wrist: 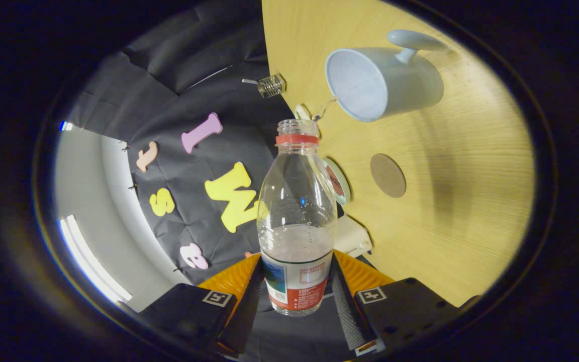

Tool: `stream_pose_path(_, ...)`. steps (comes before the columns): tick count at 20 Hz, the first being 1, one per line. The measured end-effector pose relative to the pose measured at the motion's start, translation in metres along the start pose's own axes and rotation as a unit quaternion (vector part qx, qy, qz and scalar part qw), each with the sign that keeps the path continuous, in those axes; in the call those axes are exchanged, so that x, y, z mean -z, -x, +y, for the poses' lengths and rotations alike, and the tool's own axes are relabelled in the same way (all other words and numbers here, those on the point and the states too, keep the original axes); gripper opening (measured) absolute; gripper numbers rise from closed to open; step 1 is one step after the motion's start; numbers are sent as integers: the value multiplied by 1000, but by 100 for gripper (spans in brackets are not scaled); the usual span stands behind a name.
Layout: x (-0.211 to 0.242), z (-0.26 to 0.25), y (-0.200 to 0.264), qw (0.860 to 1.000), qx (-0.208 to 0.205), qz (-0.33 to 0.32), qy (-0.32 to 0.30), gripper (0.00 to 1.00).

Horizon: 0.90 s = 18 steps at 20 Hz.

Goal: Take the bottle from table, then pour the juice into the cup, finally place the bottle on the coaster

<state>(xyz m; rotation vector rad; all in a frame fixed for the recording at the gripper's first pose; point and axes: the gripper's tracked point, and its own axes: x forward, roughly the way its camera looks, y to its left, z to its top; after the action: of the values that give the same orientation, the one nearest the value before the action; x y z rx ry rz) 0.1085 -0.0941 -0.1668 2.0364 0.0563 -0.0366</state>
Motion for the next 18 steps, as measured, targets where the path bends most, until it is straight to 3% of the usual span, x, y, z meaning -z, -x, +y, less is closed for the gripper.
stream_pose_path(11,2,13,-3,998,-13,-3,-66,75)
stream_pose_path(18,-5,34,-5,993,-42,-21,-110,75)
